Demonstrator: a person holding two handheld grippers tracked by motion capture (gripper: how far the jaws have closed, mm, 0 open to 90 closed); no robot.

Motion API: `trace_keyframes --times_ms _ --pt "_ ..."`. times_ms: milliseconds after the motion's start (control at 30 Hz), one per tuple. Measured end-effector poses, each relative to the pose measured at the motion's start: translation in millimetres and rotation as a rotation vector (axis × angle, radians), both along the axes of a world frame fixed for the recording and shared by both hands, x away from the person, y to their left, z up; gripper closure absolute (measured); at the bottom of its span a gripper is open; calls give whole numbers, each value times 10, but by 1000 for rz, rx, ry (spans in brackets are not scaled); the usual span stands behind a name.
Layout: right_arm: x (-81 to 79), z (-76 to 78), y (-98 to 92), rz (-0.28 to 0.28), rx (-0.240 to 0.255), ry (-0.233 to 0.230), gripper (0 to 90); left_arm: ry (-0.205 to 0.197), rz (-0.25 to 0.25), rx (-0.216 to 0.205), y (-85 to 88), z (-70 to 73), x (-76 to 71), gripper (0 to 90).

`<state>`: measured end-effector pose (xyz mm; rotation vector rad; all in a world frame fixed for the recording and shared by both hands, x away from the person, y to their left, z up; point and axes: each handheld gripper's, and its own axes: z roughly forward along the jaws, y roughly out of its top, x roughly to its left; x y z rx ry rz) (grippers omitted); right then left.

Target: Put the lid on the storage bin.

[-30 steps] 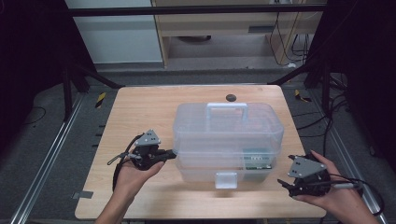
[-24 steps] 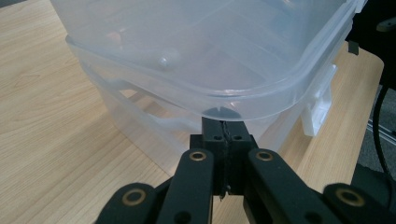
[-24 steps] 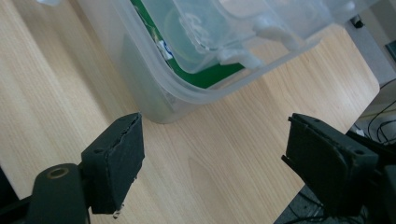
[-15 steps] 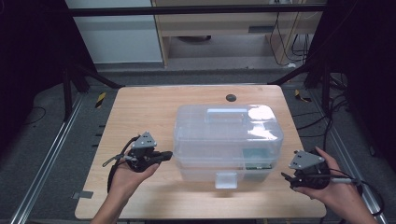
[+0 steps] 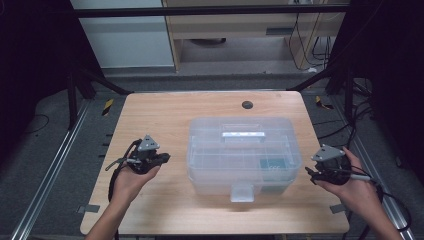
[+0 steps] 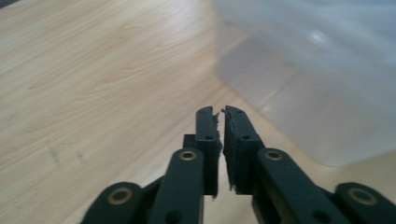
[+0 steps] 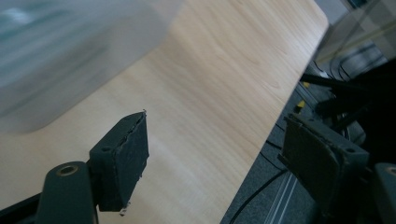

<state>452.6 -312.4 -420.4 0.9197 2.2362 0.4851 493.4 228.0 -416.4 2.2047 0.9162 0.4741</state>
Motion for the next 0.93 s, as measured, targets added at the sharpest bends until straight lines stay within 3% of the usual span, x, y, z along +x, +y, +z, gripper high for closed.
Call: trace_keyframes --times_ms 67,267,433,533,633,733,767,867,933 --pt "134 -76 -48 -62 49 -18 209 -18 43 6 34 -87 105 749" --pt "431 -294 -160 -184 199 -63 199 -53 130 45 132 -290 330 647" --pt "592 -467 -198 -230 302 -78 186 -36 187 52 180 -478 469 403" --pt "662 -599 -194 -249 353 -56 169 3 202 38 193 -610 537 243" --pt "703 -719 -189 -270 378 -35 163 39 229 3 191 -738 580 151" --pt "730 -816 -182 -282 404 -14 150 62 230 5 185 -836 606 98" --pt "734 -835 -180 -286 407 -11 149 62 234 -23 192 -873 613 76" --pt "738 -904 -167 -298 450 0 136 31 246 -35 200 -914 615 22" --pt "750 -907 -169 -313 470 21 111 33 244 -38 204 -914 618 11"
